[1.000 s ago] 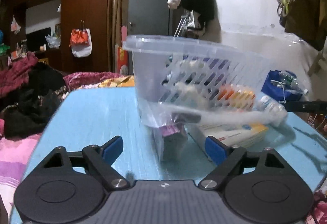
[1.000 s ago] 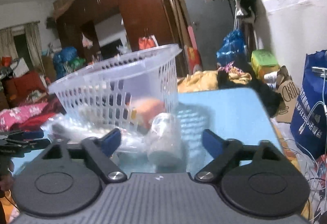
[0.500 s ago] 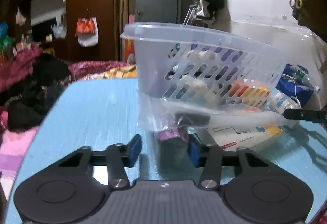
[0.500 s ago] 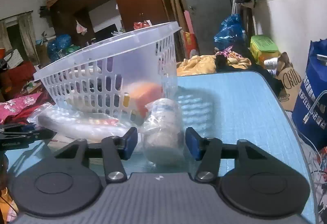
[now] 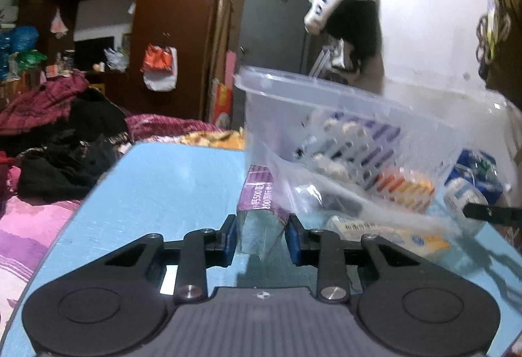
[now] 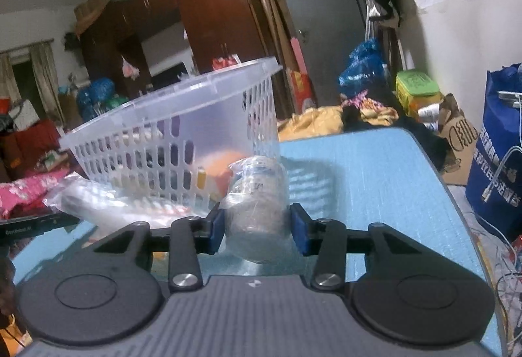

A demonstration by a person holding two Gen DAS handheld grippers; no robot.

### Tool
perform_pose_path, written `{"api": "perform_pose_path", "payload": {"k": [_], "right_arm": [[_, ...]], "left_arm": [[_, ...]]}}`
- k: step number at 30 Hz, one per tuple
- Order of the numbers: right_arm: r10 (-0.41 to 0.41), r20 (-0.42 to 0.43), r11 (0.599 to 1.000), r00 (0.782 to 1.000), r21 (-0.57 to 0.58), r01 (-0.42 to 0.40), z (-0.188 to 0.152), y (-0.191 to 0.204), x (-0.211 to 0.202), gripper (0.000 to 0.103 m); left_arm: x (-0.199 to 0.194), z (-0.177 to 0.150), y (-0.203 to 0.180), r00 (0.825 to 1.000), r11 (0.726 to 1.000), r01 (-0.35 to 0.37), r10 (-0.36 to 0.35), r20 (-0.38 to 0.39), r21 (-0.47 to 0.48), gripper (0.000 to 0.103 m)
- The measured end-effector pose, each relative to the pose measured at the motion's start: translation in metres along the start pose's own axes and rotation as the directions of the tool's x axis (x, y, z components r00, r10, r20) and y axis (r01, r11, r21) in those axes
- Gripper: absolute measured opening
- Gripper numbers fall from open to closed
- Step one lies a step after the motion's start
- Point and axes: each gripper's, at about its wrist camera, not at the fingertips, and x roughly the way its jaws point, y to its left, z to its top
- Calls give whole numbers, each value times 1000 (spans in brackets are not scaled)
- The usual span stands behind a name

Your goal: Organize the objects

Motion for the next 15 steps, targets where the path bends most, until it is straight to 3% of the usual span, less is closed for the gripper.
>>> {"api": "perform_pose_path", "payload": {"k": [11, 15], "right_arm": [[-4, 108, 999, 994, -31, 7, -3, 10, -13, 45], [-11, 159, 999, 987, -28, 15, -5, 12, -20, 45]], "left_arm": [[-19, -5, -4, 985, 990, -122, 111, 135, 76, 35], [-25, -7, -5, 983, 989, -112, 96, 158, 92, 35]]}}
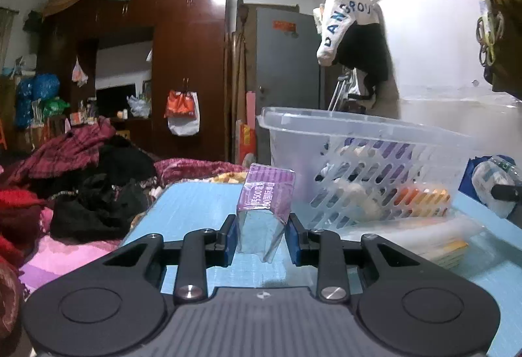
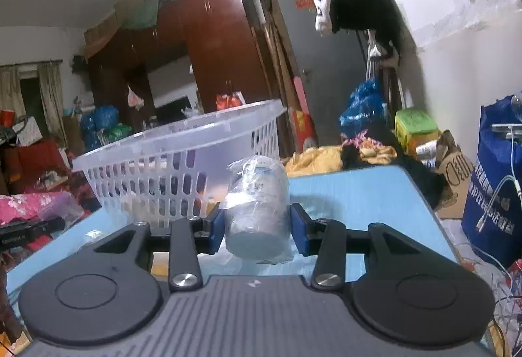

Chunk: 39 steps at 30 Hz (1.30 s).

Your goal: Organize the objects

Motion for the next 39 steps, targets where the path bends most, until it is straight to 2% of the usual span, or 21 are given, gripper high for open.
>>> {"api": "perform_pose_path", "payload": {"k": [7, 12, 14, 18, 20, 22, 25, 27, 32, 38, 39], "right_arm": [[-2, 61, 1000, 998, 25, 1, 4, -2, -22, 45], [10, 143, 999, 990, -52, -2, 45, 18, -44, 45], [6, 132, 996, 991, -86, 5, 64, 29, -37, 45], [-10, -1, 991, 1000, -131, 9, 101, 47, 9, 45], [-28, -75, 988, 997, -151, 17, 110, 55, 37, 45], [-70, -149, 981, 986, -188, 41, 115, 64, 66, 45], [-103, -250, 979, 963, -198, 53, 114, 69, 102, 45], [-128, -277, 976, 952, -207, 71, 112, 72, 114, 45], [-131, -315, 976, 940, -206, 67, 106, 72, 121, 45], [-131, -320, 973, 938, -223, 60, 105, 73, 119, 46], [-127, -321, 975, 938, -214, 58, 106, 72, 119, 47]], "left_arm": [[-26, 7, -3, 996, 999, 38, -38, 82, 3, 35], [-44, 39, -15, 985, 998, 52, -58, 160, 45, 35], [-40, 64, -23, 981, 996, 68, -78, 175, 65, 35], [-1, 112, -45, 990, 991, 90, -100, 100, 100, 35], [34, 130, -55, 996, 990, 92, -93, 3, 103, 35], [67, 138, -60, 992, 991, 96, -87, -91, 96, 35], [102, 140, -63, 977, 992, 98, -81, -198, 79, 35], [112, 138, -60, 969, 993, 103, -87, -230, 61, 35], [123, 132, -57, 962, 995, 85, -67, -264, 60, 35], [131, 125, -59, 955, 996, 75, -56, -292, 55, 37], [131, 124, -61, 955, 995, 73, -52, -291, 64, 41]]}}
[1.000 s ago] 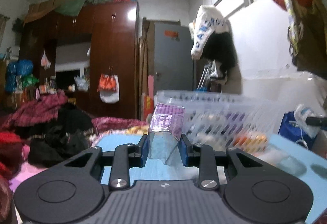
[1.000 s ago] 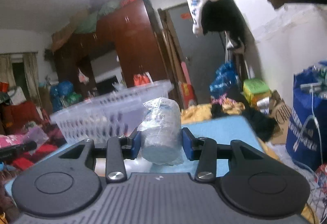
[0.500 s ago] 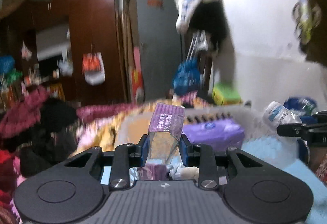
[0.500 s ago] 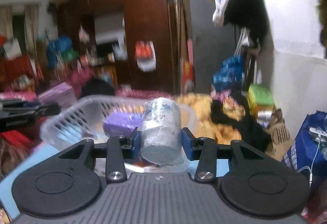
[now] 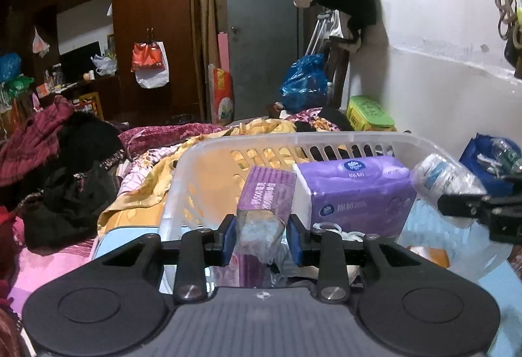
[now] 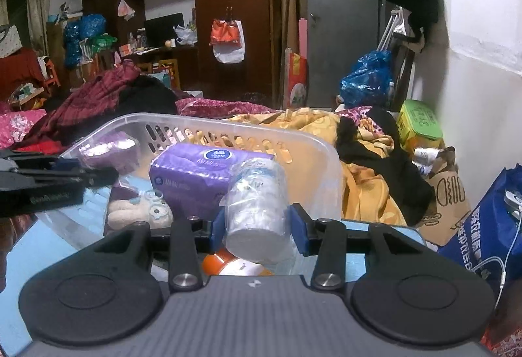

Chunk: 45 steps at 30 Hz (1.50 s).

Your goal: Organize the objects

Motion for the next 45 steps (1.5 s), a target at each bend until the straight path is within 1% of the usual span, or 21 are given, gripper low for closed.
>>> {"api": "perform_pose_path", "payload": {"k": [1, 2, 3, 4, 6, 9, 10, 12, 16, 18, 22, 25, 28, 31, 33, 38, 40, 42, 43, 44, 45], "right_arm": [[8, 0, 1000, 1000, 7, -8, 0, -1, -1, 48], [13, -1, 1000, 1000, 5, -13, 1, -1, -1, 54], [15, 7, 1000, 1000, 6, -15, 0, -2, -3, 64], [12, 28, 1000, 1000, 9, -12, -1, -3, -7, 69], [18, 88, 1000, 996, 18, -19, -5, -5, -22, 87], [41, 184, 999, 982, 14, -45, -27, -11, -56, 103], [49, 211, 998, 976, 18, -54, -40, -15, -67, 103], [69, 218, 996, 973, 42, -80, -65, -25, -78, 103], [130, 148, 977, 980, 149, -152, -112, -49, -69, 103], [166, 113, 955, 980, 229, -189, -127, -60, -58, 103], [209, 70, 912, 975, 346, -221, -128, -75, -39, 103], [220, 63, 915, 973, 333, -228, -125, -68, -34, 100], [230, 49, 918, 972, 321, -233, -125, -60, -32, 93], [259, 47, 905, 965, 336, -260, -129, -61, -26, 82], [280, 50, 896, 959, 344, -280, -130, -61, -24, 71], [289, 56, 897, 956, 333, -291, -133, -55, -26, 55], [282, 53, 904, 958, 321, -283, -133, -52, -26, 52], [283, 54, 906, 957, 313, -286, -135, -52, -26, 46], [283, 52, 908, 958, 308, -285, -135, -51, -27, 45], [282, 55, 909, 958, 304, -285, -135, -51, -27, 43], [280, 61, 910, 958, 302, -285, -136, -52, -29, 40]], "left_arm": [[0, 0, -1, 1000, 1000, 6, -6, -1, 7, 47], [-2, 0, -2, 1000, 1000, 18, -18, 0, 10, 62], [-4, -1, -2, 1000, 1000, 22, -22, 10, 12, 75], [-11, -3, -3, 999, 1000, 14, -14, 36, 19, 77], [-26, -7, -2, 995, 1000, -2, -1, 95, 28, 79], [-62, -30, 11, 985, 999, 48, -49, 168, 8, 85], [-75, -43, 18, 982, 997, 72, -70, 175, -4, 86], [-91, -71, 31, 981, 994, 108, -101, 168, -32, 87], [-92, -124, 53, 987, 988, 136, -128, 101, -72, 87], [-82, -135, 64, 989, 983, 144, -138, 60, -114, 87], [-63, -138, 79, 985, 964, 172, -172, 19, -201, 87], [-56, -141, 75, 980, 959, 193, -199, -10, -206, 87], [-54, -148, 69, 979, 963, 194, -202, -22, -187, 87], [-50, -147, 67, 974, 956, 215, -224, -23, -199, 87], [-47, -145, 66, 971, 951, 227, -237, -23, -211, 87], [-41, -142, 59, 965, 942, 252, -262, -16, -220, 83], [-40, -141, 56, 961, 939, 265, -275, -16, -220, 74], [-38, -142, 53, 958, 935, 276, -287, -16, -223, 54], [-38, -142, 52, 959, 937, 272, -283, -17, -220, 51], [-38, -142, 51, 961, 939, 264, -275, -17, -219, 40], [-38, -142, 51, 964, 941, 257, -267, -14, -221, 33]]}}
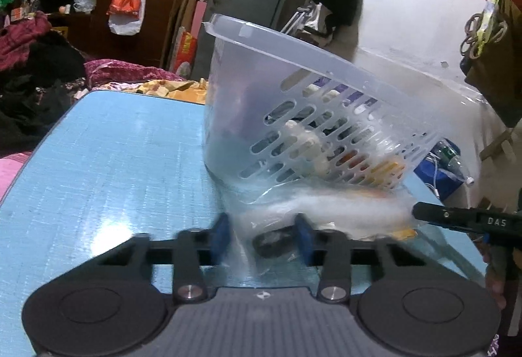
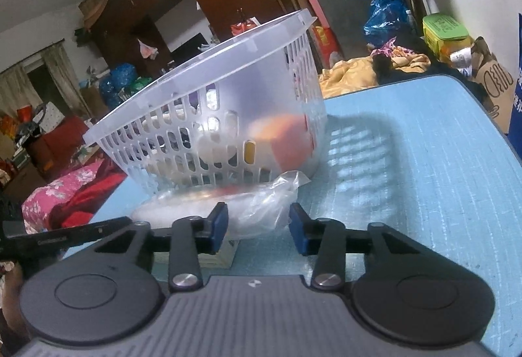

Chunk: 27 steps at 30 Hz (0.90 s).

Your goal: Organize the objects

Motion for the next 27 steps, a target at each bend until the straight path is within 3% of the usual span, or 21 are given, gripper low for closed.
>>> {"api": "perform_pose_path", "payload": {"k": [9, 17, 27], "right_arm": [[-34, 18, 995, 999, -92, 35, -5, 10, -6, 28], [-53, 82, 983, 995, -170, 67, -5, 24, -23, 22], [-30, 132, 980, 991, -191, 55, -4, 35, -40, 18]], "left_arm": [[-7, -4, -2, 999, 999, -28, 27, 41, 30, 7], [-25, -6, 6, 994, 999, -31, 28, 108, 29, 3], [-55, -2, -6, 980, 998, -10, -1, 198, 55, 3]]}}
